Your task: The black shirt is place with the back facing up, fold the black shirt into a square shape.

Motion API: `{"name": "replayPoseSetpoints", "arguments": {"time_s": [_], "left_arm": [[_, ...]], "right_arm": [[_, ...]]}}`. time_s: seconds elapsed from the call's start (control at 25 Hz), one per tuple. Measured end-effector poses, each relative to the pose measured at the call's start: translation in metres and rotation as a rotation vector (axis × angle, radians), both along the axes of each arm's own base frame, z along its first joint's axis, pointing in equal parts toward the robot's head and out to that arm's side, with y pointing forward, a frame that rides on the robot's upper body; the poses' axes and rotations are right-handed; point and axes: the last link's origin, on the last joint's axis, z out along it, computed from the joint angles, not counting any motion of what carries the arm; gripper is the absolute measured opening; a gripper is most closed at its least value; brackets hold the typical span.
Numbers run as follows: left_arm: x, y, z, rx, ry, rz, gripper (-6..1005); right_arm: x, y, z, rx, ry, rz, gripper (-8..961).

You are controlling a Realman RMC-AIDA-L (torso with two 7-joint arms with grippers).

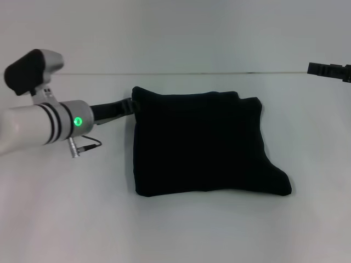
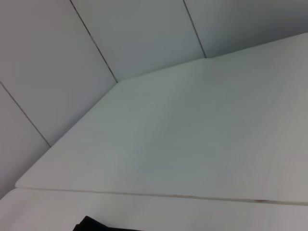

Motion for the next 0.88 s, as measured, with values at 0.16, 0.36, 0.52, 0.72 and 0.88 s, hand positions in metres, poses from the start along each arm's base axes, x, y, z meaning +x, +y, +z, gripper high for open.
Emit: {"name": "replayPoseSetpoints", "arguments": {"time_s": [0.16, 0.36, 0.52, 0.72, 0.88], "left_arm": [[-0.005, -0.001, 0.014, -0.012, -0.026, -0.016, 90], [0.013, -0.001, 0.046, -0.055, -0.014, -0.206, 309], [0.044, -0.001, 0.051, -0.099, 0.079, -0.480, 584], [0.068, 0.001, 0.036, -0.159, 0.236, -0.698, 775], [0.076, 0.003, 0.028, -0.189, 0.332, -0.760, 881]], "right_arm": [[-0.001, 0.000, 0.001, 0.000, -0.002, 0.008, 898], [-0.016, -0.004, -0.004, -0.030, -0.042, 0.164, 897], [-0.032, -0.006, -0.021, -0.079, -0.101, 0.313, 897], [-0.047, 0.000, -0.041, -0.172, -0.219, 0.379, 896], [-0.061, 0.002, -0.053, -0.226, -0.253, 0.434, 894]]}}
